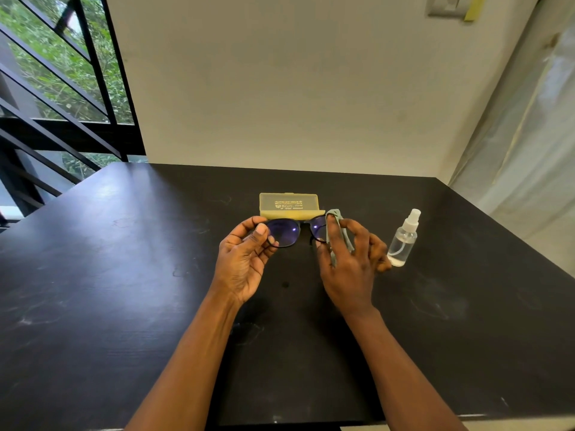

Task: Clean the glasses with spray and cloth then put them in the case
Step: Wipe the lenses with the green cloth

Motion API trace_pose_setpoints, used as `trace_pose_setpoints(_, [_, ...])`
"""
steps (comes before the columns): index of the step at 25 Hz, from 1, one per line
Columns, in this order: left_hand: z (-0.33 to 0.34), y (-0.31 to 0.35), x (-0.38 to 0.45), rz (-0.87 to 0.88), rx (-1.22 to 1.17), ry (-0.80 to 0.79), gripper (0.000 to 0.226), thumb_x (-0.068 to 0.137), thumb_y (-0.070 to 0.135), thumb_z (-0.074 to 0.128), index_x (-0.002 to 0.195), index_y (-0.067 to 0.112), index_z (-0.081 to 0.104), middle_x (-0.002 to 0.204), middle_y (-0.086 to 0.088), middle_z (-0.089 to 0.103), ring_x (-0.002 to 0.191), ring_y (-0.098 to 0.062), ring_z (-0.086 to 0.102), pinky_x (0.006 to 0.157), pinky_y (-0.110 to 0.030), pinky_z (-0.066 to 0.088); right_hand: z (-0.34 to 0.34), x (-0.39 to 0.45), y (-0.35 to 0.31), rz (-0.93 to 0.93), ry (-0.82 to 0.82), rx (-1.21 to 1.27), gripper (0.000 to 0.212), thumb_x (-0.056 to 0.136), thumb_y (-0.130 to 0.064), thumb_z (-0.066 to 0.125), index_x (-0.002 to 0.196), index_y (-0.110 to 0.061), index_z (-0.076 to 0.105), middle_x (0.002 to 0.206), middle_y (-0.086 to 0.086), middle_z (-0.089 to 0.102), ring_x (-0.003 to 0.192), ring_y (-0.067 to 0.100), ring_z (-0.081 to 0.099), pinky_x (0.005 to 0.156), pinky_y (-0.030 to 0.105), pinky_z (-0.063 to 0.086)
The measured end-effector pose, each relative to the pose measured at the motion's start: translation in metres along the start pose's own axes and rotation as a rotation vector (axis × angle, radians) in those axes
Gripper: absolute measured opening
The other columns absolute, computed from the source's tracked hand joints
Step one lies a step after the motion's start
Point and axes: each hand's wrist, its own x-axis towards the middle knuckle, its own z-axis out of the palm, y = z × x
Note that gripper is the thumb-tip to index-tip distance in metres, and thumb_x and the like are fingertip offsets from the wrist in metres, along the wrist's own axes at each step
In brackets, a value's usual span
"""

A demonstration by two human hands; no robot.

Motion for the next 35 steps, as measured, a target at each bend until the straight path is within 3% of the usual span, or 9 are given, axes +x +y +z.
trace_pose_setpoints(6, [0.005,0.000,0.000,0.015,0.015,0.038,0.031,0.059,0.017,0.071,0.089,0.010,0.063,0.072,0.000,0.068,0.059,-0.010,0.062,0.061,-0.022,0.056,0.001,0.000,-0.002,-0.134,0.035,0.081,0.040,0.087,-0.021,0.053,0.125,-0.032,0.047,0.124,-0.006,0.041,0.103,0.026,0.038,0.080,0.032,0.029])
trace_pose_setpoints(9, [0.005,0.000,0.001,0.036,0.042,0.046,0.019,0.072,0.011,0.060,0.091,0.010,0.061,0.069,0.001,0.067,0.059,-0.009,0.061,0.062,-0.021,0.056,0.002,-0.001,0.001,-0.177,0.072,0.139,0.031,0.088,-0.018,0.052,0.118,-0.028,0.054,0.115,-0.003,0.051,0.098,0.029,0.048,0.080,0.032,0.031])
trace_pose_setpoints(12, [0.005,0.001,0.001,0.047,0.058,0.046,0.017,0.074,0.010,0.057,0.091,0.011,0.061,0.068,0.001,0.067,0.059,-0.009,0.061,0.063,-0.021,0.056,-0.002,0.000,0.000,-0.187,0.149,0.165,0.020,0.086,-0.017,0.056,0.104,-0.023,0.062,0.100,0.003,0.065,0.093,0.026,0.047,0.073,0.034,0.034])
trace_pose_setpoints(21, [-0.005,0.004,0.005,0.048,0.024,0.000,0.033,0.052,0.024,0.083,0.081,0.016,0.073,0.072,-0.002,0.067,0.061,-0.011,0.063,0.063,-0.023,0.056,-0.006,0.005,0.012,-0.052,0.108,0.132,0.032,0.080,-0.014,0.055,0.109,-0.015,0.067,0.106,-0.001,0.052,0.094,0.023,0.042,0.076,0.027,0.029])
trace_pose_setpoints(24, [-0.005,0.003,0.006,0.064,0.039,-0.016,0.031,0.052,0.025,0.083,0.081,0.017,0.073,0.072,-0.001,0.067,0.061,-0.011,0.062,0.064,-0.023,0.056,-0.007,0.005,0.012,0.006,0.085,0.299,0.035,0.080,-0.011,0.052,0.112,-0.011,0.065,0.104,0.005,0.055,0.093,0.017,0.046,0.069,0.034,0.043])
trace_pose_setpoints(27, [-0.003,0.002,0.006,0.089,0.048,-0.016,0.024,0.056,0.023,0.078,0.079,0.019,0.073,0.071,-0.001,0.067,0.061,-0.010,0.062,0.064,-0.022,0.056,-0.015,0.011,0.008,0.162,0.107,0.580,0.033,0.081,-0.009,0.049,0.110,-0.003,0.064,0.099,0.012,0.055,0.093,0.001,0.047,0.079,0.012,0.046])
trace_pose_setpoints(29, [-0.003,0.003,0.006,0.094,0.043,-0.015,0.022,0.057,0.022,0.077,0.079,0.018,0.073,0.071,-0.001,0.067,0.061,-0.010,0.062,0.064,-0.022,0.056,-0.021,0.014,0.007,0.341,0.105,0.771,0.031,0.081,-0.016,0.044,0.105,-0.009,0.063,0.099,0.010,0.055,0.091,-0.004,0.051,0.079,0.007,0.043])
trace_pose_setpoints(32, [-0.004,0.004,0.006,0.096,0.028,-0.017,0.028,0.055,0.023,0.080,0.081,0.016,0.072,0.073,-0.002,0.067,0.062,-0.011,0.062,0.064,-0.022,0.056,-0.027,0.013,0.007,0.427,-0.021,1.077,0.028,0.081,-0.026,0.041,0.085,-0.015,0.067,0.089,0.008,0.058,0.083,0.003,0.056,0.073,0.013,0.044])
trace_pose_setpoints(35, [-0.006,0.004,0.007,0.109,0.032,0.002,0.031,0.053,0.024,0.081,0.082,0.016,0.071,0.071,-0.001,0.066,0.061,-0.011,0.063,0.064,-0.022,0.056,-0.024,0.007,0.003,0.298,-0.256,1.062,0.034,0.081,-0.028,0.047,0.058,-0.013,0.067,0.081,0.004,0.057,0.075,0.009,0.056,0.068,0.016,0.043])
